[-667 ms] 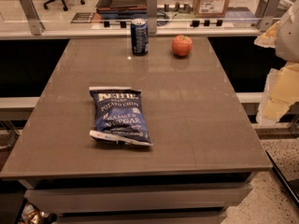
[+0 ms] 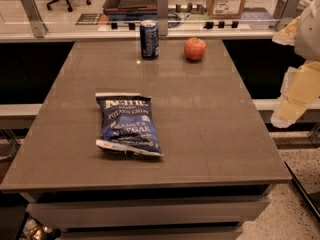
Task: Knock pepsi can over
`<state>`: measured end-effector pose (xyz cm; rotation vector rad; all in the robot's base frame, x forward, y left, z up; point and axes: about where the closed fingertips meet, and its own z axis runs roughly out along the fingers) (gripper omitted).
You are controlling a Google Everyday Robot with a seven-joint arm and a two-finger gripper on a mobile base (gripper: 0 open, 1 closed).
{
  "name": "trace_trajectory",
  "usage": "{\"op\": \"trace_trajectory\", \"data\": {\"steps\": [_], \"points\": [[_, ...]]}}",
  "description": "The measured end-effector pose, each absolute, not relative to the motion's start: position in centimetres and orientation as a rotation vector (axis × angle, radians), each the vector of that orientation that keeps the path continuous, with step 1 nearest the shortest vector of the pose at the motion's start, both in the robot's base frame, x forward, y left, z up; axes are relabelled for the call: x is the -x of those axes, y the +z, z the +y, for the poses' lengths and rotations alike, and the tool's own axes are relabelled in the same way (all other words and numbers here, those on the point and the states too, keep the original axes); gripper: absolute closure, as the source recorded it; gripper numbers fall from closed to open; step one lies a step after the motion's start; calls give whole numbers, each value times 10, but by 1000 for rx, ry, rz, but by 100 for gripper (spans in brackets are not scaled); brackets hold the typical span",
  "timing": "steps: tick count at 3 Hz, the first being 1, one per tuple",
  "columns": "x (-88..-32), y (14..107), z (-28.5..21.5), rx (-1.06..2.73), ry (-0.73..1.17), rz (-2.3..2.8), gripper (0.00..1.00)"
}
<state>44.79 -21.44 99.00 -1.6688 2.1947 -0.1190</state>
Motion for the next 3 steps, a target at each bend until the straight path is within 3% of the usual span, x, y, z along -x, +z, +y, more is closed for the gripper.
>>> {"op": "trace_trajectory", "data": {"steps": [3], "points": [[-529, 986, -187, 1200, 145, 2021, 0]]}}
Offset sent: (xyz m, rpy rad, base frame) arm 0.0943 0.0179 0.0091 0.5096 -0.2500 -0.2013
